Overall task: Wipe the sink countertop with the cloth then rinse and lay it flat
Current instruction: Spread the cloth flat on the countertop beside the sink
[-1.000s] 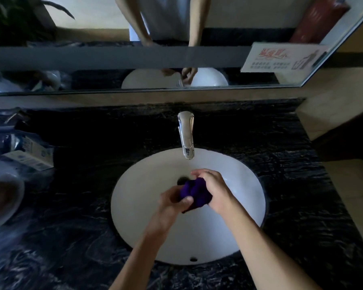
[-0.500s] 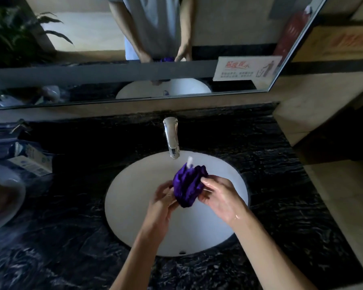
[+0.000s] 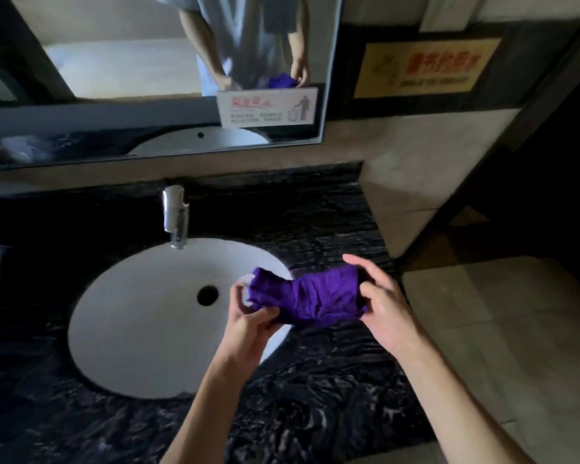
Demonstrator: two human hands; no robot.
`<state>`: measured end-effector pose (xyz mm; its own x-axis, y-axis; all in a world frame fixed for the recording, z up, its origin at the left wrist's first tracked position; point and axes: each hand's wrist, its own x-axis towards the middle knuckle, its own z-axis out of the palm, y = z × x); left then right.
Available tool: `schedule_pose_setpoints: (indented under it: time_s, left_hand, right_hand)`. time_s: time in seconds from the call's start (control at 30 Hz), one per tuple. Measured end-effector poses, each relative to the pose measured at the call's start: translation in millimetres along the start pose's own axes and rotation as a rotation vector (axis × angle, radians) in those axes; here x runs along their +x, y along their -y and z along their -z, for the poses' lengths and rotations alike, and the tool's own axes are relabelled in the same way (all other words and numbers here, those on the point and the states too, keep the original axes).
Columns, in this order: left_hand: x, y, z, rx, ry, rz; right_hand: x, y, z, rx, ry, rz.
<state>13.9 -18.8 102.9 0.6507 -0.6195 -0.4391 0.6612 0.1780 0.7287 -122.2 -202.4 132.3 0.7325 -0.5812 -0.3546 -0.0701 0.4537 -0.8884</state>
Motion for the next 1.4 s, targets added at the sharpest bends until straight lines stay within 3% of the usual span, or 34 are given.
schedule_pose_setpoints:
  time_s: [0.23,0.3,0.43,0.53,0.67,0.8,0.87,1.0,1.13,1.3,1.4]
  left_hand:
    - [12,55,-42,0.417,0.000,0.110]
    - [15,70,-43,0.601,-0.019,0.096]
    - [16,97,-40,1.265,-0.125,-0.081]
    - [17,101,-39,1.352,-0.119,-0.117]
    - [20,96,-38,1.486,-0.066,-0.212]
    - [27,97,-54,1.713,0.097,-0.424]
    - [35,100,-76,1.755,0.186,-0.478]
    - [60,91,-102,1.727,0.110,-0.416]
    - [74,69,-85,1.586,0.045,-0.277]
    - [99,46,-56,1.465,0.055,-0.229]
    - [119,39,-51,1.347,-0.005,-0.203]
  right_hand:
    - [12,-11,100,-0.185,-0.022,0.020]
    - [21,-30,121,-0.442,-0.114,0.099]
    - [35,-71,134,-0.931,-0.218,0.288]
    - [32,-74,133,-1.087,-0.141,0.289]
    - [32,-64,143,-1.046,0.042,0.349]
    - [40,-42,134,-0.687,0.051,0.237]
    - [48,-30,126,-0.540,0.005,0.154]
    - [66,-16,118,-0.412,-0.055,0.159]
    - [84,-13,122,-0.356,-0.104,0.156]
    - [109,-18,127,-0.286,-0.284,0.083]
    - [128,-20,129,-0.357,-0.296,0.088]
